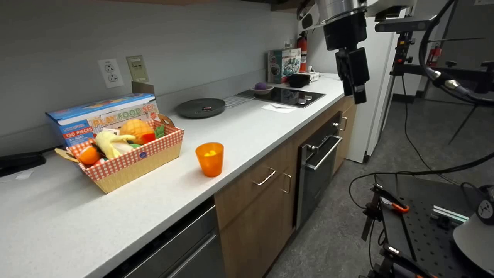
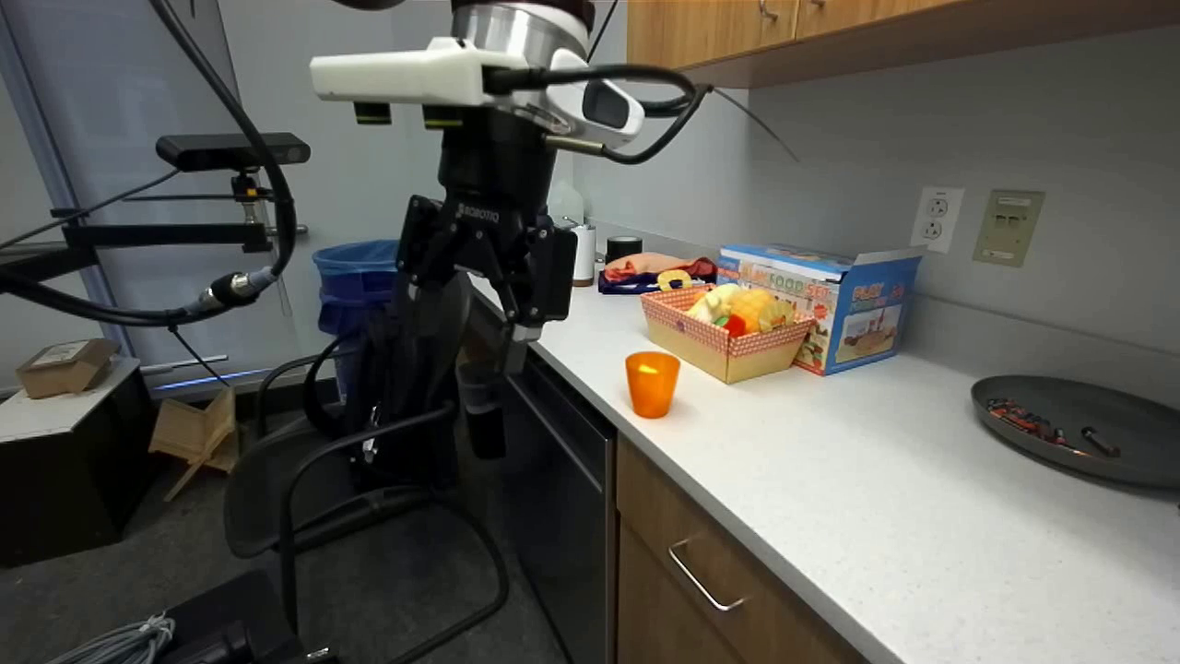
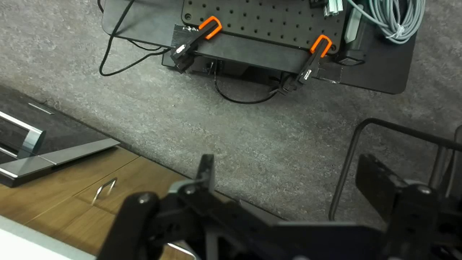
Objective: Open the drawer
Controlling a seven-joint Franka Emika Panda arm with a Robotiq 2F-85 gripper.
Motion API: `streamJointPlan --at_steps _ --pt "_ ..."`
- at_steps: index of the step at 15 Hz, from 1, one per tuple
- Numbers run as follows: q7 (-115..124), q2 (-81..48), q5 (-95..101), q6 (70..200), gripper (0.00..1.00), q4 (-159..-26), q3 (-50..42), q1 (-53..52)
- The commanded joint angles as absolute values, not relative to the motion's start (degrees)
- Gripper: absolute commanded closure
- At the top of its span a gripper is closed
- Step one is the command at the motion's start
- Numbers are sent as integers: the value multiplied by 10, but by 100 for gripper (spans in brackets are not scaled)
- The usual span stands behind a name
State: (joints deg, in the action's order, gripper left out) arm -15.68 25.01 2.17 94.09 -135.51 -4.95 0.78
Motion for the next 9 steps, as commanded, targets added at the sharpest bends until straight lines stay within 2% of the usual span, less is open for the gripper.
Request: streamJointPlan --at_steps 1,9 --pt "-154 250 23 945 0 -1355 -50 7" --pt "-101 221 24 1109 0 -1382 -46 18"
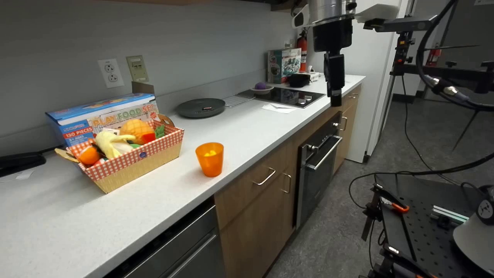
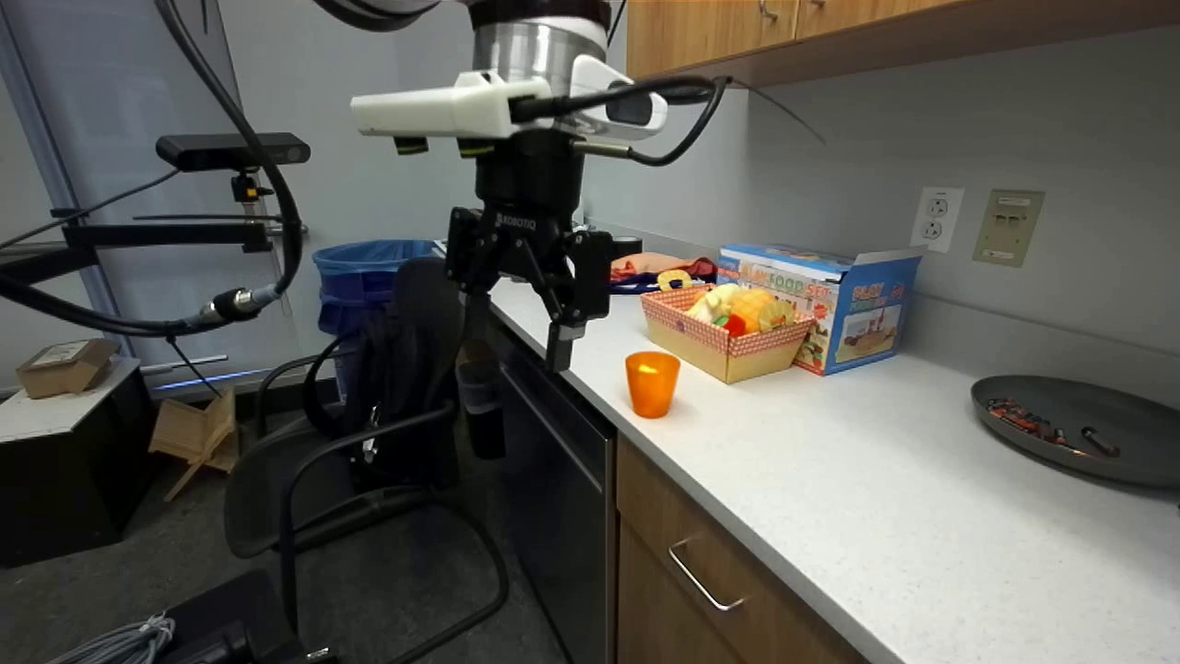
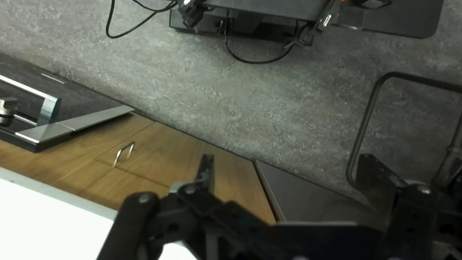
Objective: Open the drawer
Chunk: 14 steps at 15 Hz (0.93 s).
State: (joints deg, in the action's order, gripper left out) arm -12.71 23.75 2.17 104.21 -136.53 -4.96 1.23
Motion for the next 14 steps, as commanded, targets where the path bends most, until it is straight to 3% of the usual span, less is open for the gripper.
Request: streamJointPlan --at_steps 1,14 --pt "-89 214 24 1136 0 -1390 -46 20" --pt "-5 61 -24 1394 0 -1447 -82 60"
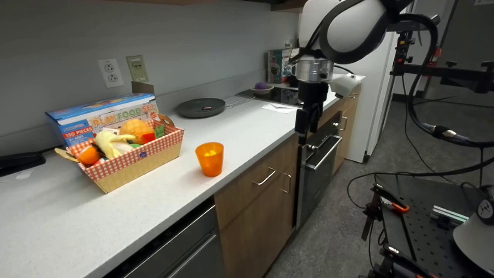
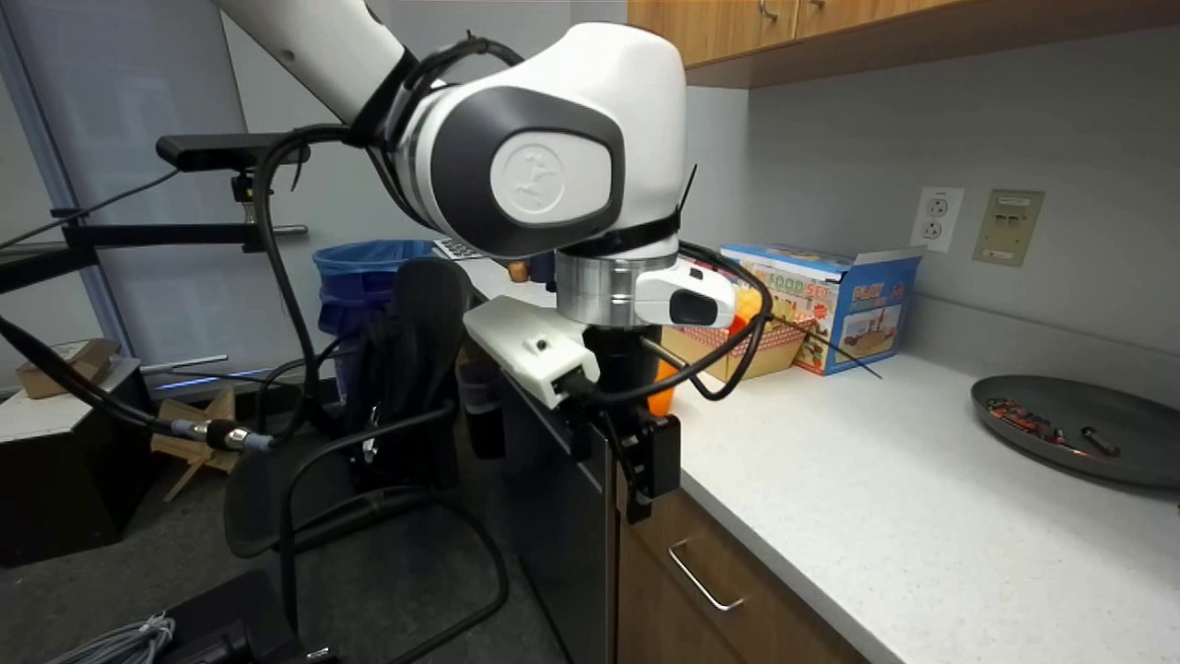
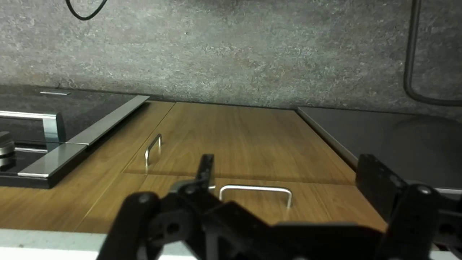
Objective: Open the drawer
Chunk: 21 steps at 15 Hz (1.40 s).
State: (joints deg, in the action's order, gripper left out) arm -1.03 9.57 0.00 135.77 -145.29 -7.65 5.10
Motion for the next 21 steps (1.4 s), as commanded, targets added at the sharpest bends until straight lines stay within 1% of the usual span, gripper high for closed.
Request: streamJointPlan --at_steps 1,3,4,11,16,21 --pt "-6 51 -35 1404 0 -1447 -84 61" --pt "-9 40 -57 1416 0 -1450 -84 61" --pt "-9 54 -36 1399 0 -1453 -81 62" --pt "-9 49 -38 1401 0 -1452 -80 62" --pt "-8 0 -83 1471 0 -1460 -85 63" --pt "-22 -77 -177 1527 0 -1446 -79 70"
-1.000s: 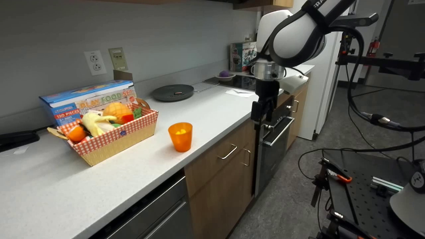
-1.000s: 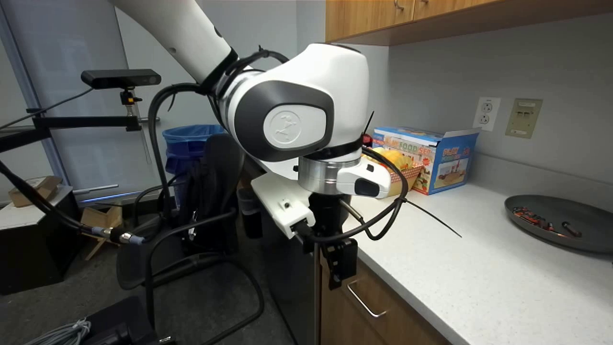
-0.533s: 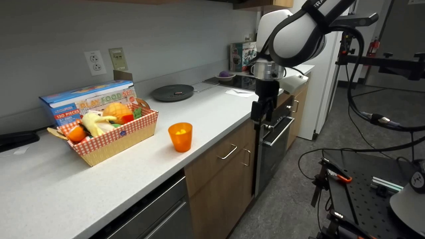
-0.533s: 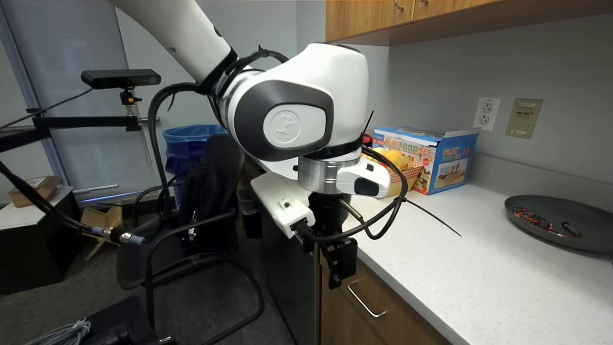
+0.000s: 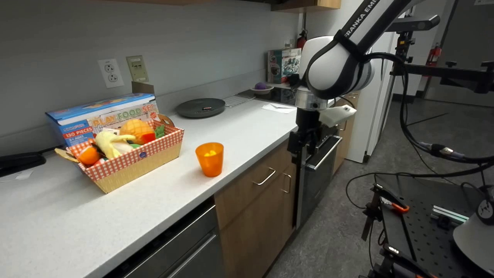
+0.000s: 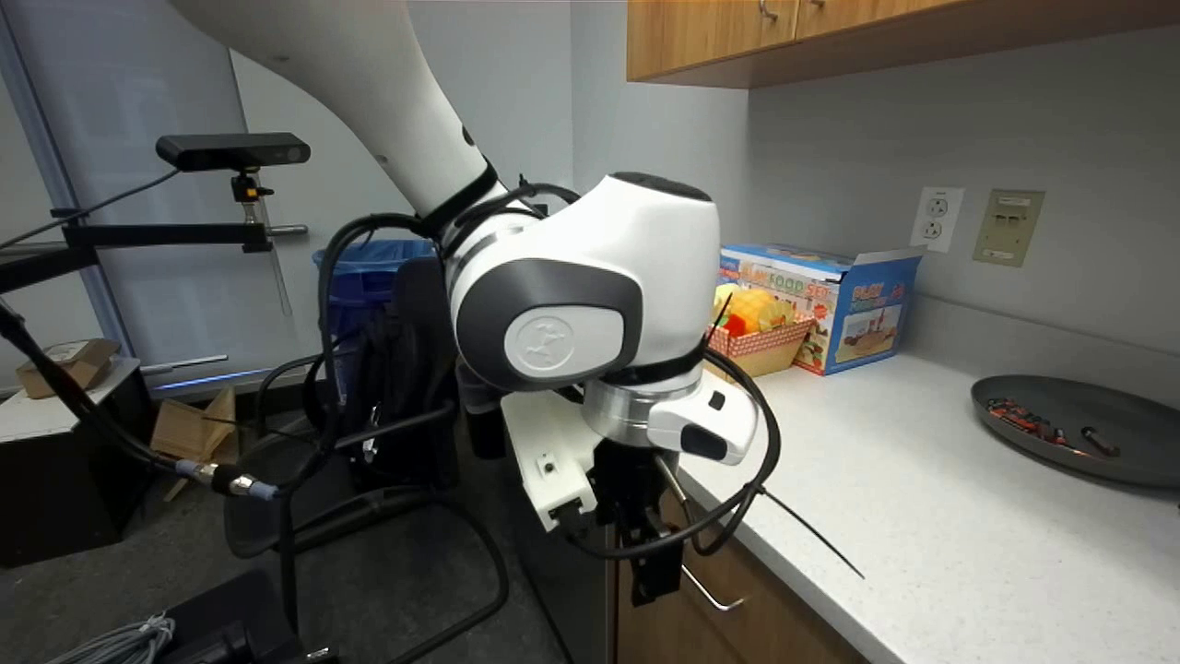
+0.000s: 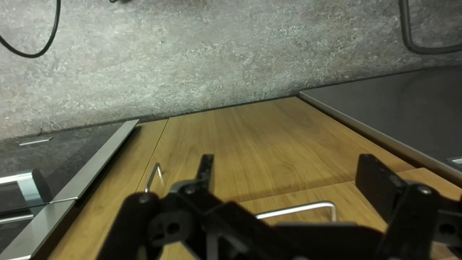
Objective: Open the drawer
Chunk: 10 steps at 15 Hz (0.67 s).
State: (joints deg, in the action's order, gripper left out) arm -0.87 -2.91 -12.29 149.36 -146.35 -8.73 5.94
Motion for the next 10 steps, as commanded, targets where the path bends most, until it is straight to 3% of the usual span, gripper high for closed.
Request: streamJointPlan --at_steps 1,10 --pt "-24 -90 -198 1540 0 -1442 -75 73" --pt "-95 -198 -438 1604 0 -1352 -24 121"
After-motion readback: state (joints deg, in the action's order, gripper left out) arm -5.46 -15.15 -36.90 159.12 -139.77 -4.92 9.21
